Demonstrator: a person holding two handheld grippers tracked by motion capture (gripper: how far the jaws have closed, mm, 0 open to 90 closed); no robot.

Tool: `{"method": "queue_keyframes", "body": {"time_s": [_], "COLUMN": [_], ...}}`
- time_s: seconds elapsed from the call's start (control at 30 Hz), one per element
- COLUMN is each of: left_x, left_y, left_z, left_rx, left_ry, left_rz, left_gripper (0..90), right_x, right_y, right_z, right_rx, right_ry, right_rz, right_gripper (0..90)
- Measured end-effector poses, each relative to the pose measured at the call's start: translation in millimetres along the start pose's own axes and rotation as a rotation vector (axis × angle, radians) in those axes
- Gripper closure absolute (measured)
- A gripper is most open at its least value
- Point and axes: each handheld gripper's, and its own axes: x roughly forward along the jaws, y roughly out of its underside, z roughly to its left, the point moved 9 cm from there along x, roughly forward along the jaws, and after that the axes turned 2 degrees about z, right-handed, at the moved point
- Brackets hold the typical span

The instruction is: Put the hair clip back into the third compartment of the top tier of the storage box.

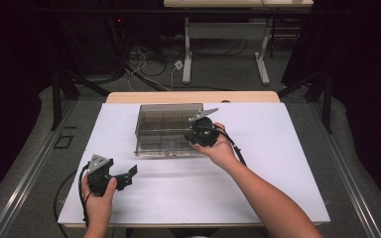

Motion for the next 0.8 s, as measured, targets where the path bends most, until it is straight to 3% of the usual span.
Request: {"method": "queue_keyframes", "body": {"time_s": [0.37,0.8], "left_x": [0.7,0.1], "left_y": [0.2,-2.2], "left_z": [-1.0,-3.2], "left_rx": [0.002,0.004], "left_ry": [0.002,0.010], "left_rz": [-0.001,-0.018], "left_gripper": [3.5,3.5], "right_x": [-1.1,-17.3], "right_y": [1.7,-5.5], "right_z": [-1.3,-7.2], "right_rx": [0.007,-0.002], "right_ry": [-0.004,0.043], "right_rz": [0.007,-0.111], "right_gripper": [86.5,54.2]}}
